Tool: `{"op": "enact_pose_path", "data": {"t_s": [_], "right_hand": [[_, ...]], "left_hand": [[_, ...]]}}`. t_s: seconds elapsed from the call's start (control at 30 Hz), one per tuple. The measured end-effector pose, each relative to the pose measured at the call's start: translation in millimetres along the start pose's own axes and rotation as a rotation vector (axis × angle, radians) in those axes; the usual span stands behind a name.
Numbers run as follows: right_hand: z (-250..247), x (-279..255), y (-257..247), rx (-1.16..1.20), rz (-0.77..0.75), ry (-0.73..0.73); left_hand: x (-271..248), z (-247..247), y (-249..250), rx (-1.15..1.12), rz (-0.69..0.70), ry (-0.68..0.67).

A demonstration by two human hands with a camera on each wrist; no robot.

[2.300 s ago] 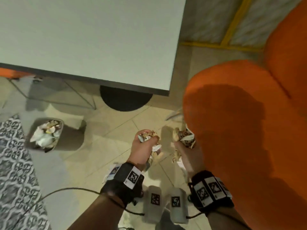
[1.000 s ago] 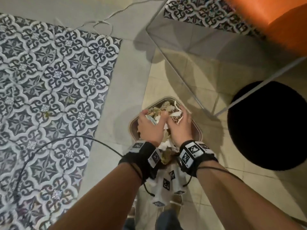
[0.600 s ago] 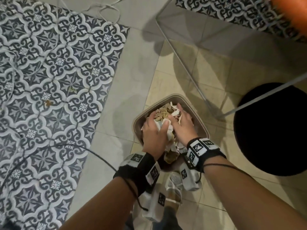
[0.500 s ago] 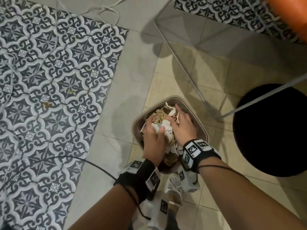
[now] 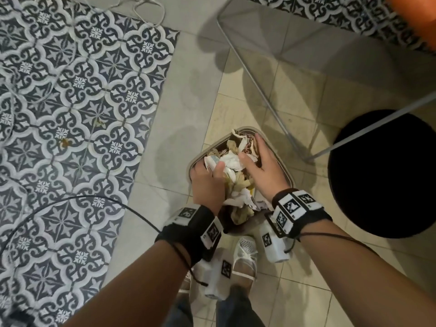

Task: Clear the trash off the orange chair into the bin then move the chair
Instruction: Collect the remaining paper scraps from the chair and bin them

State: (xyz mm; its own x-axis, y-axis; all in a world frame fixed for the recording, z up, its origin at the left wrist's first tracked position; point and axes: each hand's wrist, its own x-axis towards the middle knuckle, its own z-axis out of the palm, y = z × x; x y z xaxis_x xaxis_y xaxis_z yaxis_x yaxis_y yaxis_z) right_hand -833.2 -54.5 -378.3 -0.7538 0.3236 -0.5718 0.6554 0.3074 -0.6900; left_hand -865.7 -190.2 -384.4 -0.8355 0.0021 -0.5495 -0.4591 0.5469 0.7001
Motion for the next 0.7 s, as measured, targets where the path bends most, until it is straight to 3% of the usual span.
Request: {"op": "enact_pose_path", "data": {"t_s": [0.2, 0.37, 0.47, 0.57, 0.7], "right_hand": [[-11, -18, -9, 0.118, 0.037, 0.030], [-21, -33, -10, -0.090, 0.040, -0.066], [-21, -43, -9, -0.271, 0.069, -0.160], [-18, -54, -11, -0.352, 0.149, -0.212], [-8, -57, -12, -0.476, 0.186, -0.177]], "left_hand": [[-23, -26, 11, 0.204, 0.199, -0.125], [-31, -23, 10, 0.857, 0.540, -0.114], [-36, -14, 11, 1.004, 0.462, -0.123], [-44, -4, 11, 0.896, 0.391, -0.117], [-45, 8, 6, 0.837, 0.275, -0.208]]}}
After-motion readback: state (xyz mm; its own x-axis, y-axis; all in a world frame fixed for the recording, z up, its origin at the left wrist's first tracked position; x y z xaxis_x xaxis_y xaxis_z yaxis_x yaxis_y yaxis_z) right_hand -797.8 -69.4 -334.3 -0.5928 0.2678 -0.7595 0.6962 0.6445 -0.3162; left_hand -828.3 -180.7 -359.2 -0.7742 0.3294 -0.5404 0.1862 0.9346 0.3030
